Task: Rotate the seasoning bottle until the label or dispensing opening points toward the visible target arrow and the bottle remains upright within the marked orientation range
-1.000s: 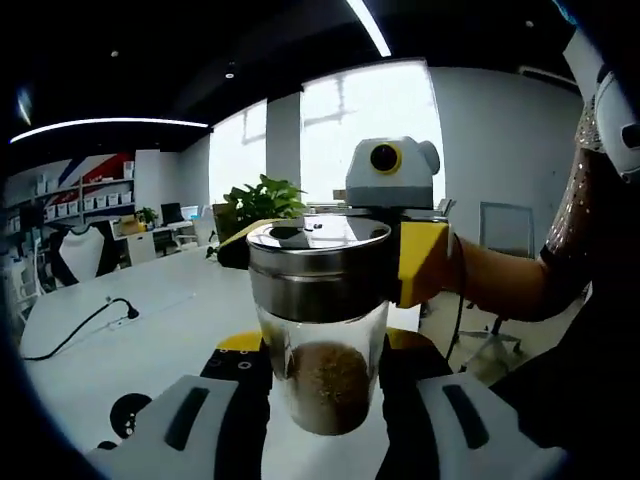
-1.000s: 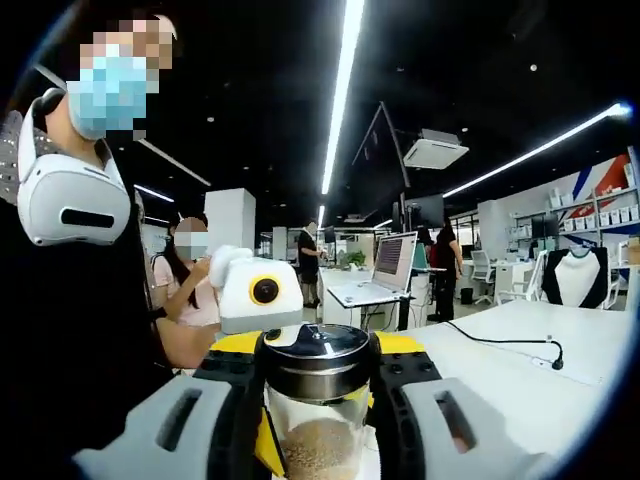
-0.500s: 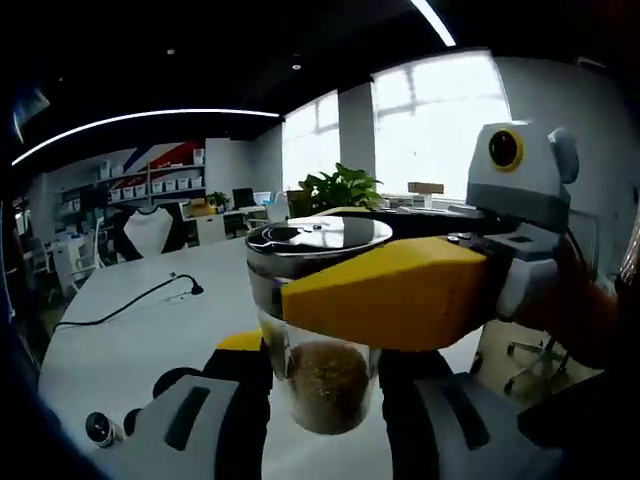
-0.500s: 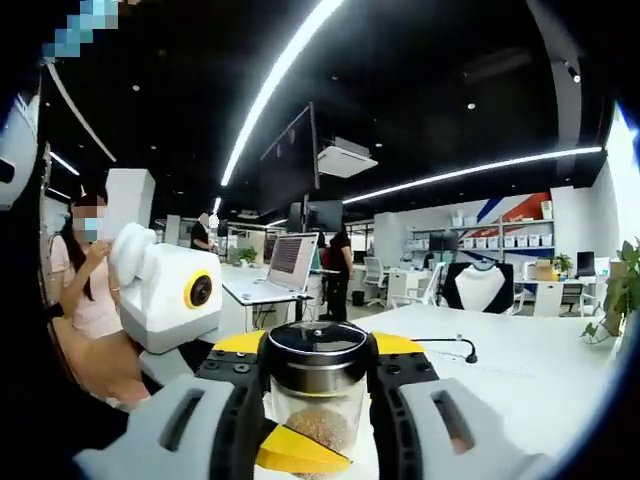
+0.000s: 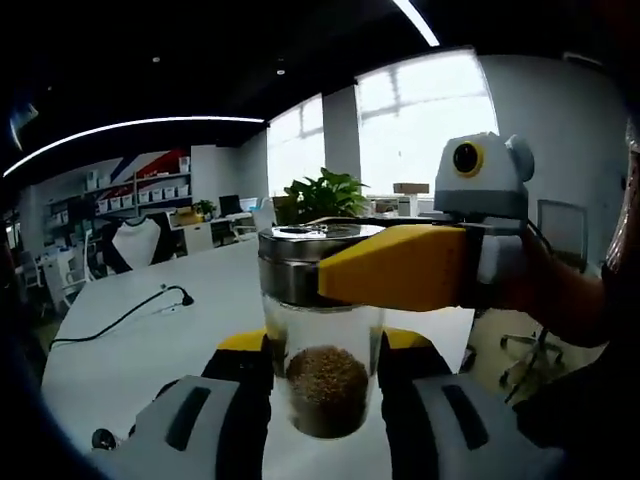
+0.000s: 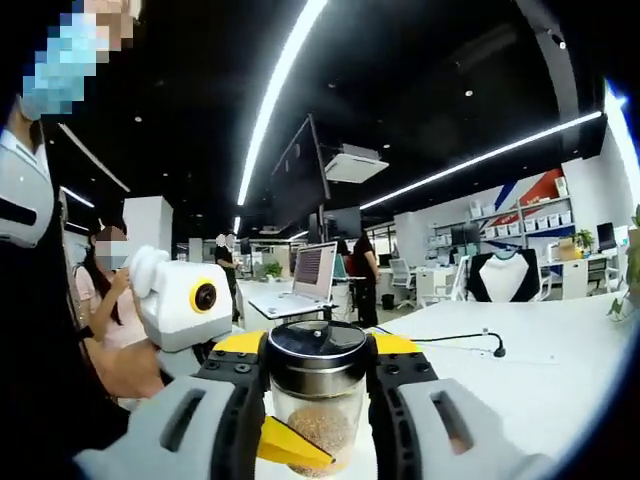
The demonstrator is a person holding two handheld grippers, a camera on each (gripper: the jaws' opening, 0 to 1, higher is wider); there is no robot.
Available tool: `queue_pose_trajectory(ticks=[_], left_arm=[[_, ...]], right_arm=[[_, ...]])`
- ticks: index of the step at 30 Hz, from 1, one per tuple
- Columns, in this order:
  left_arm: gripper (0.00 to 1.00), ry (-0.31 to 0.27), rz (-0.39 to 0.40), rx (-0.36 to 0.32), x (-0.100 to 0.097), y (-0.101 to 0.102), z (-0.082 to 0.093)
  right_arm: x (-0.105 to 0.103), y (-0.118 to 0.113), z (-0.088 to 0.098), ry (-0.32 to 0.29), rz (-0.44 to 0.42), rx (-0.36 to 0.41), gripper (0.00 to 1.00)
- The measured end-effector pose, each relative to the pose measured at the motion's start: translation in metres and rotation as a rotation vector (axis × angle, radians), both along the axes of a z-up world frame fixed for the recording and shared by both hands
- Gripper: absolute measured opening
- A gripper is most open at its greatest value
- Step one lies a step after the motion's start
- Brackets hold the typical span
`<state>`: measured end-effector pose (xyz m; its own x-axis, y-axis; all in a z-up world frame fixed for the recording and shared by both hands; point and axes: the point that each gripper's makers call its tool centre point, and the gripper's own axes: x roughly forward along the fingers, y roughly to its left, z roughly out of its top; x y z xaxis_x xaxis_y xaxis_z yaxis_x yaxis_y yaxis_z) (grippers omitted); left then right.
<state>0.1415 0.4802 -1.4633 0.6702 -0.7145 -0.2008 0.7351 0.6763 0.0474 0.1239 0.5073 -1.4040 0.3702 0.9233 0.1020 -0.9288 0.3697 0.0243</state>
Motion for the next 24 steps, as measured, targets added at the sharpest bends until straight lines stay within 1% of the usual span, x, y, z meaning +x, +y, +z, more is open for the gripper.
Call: queue_pose_trajectory(ticks=[1,2,3,4,7,8,10,11,12,15,17,20,21,22,23,24], left_arm=[[0.43,0.009,-0.021,-0.008,-0.002,-0.001,0.000],[0.43,0.019,-0.036,-0.014,-0.004,-0.002,0.000],[0.43,0.022,-0.043,-0.015,-0.004,-0.003,0.000],[0.43,0.026,-0.055,-0.016,-0.006,-0.004,0.000],[0.43,0.038,-0.134,-0.027,-0.015,-0.010,0.003],[0.43,0.039,-0.167,-0.028,-0.018,-0.012,0.004],[0.44,0.032,-0.201,-0.029,-0.022,-0.016,0.006],[0.44,0.035,-0.218,-0.031,-0.024,-0.018,0.006],[0.44,0.030,-0.236,-0.033,-0.027,-0.021,0.008],[0.44,0.022,-0.246,-0.028,-0.030,-0.025,0.009],[0.44,0.003,-0.228,-0.010,-0.028,-0.027,0.010],[0.44,0.000,-0.179,-0.029,-0.023,-0.025,0.013],[0.44,0.003,-0.130,-0.045,-0.017,-0.022,0.014],[0.44,0.003,-0.102,-0.046,-0.014,-0.019,0.013],[0.44,-0.005,-0.053,-0.039,-0.009,-0.015,0.013],[0.44,-0.009,-0.017,-0.034,-0.006,-0.011,0.012]], right_arm=[[-0.002,0.000,0.000,0.012,0.035,0.003,0.35],[-0.002,-0.001,0.000,0.016,0.044,0.001,0.35],[-0.004,-0.001,0.000,0.033,0.076,0.012,0.35],[-0.007,-0.002,0.000,0.034,0.103,0.019,0.35],[-0.014,-0.006,0.003,0.052,0.194,0.073,0.35],[-0.018,-0.008,0.004,0.052,0.233,0.089,0.35],[-0.025,-0.011,0.006,0.040,0.292,0.104,0.35],[-0.026,-0.012,0.006,0.042,0.302,0.105,0.35],[-0.030,-0.013,0.008,0.027,0.326,0.105,0.35],[-0.035,-0.015,0.010,0.003,0.346,0.090,0.35],[-0.035,-0.015,0.010,-0.002,0.342,0.086,0.36],[-0.032,-0.014,0.013,-0.010,0.308,0.102,0.36],[-0.027,-0.012,0.012,-0.007,0.259,0.100,0.36],[-0.026,-0.011,0.012,-0.008,0.245,0.096,0.36],[-0.021,-0.011,0.012,-0.007,0.212,0.091,0.36],[-0.013,-0.009,0.010,-0.003,0.140,0.081,0.36]])
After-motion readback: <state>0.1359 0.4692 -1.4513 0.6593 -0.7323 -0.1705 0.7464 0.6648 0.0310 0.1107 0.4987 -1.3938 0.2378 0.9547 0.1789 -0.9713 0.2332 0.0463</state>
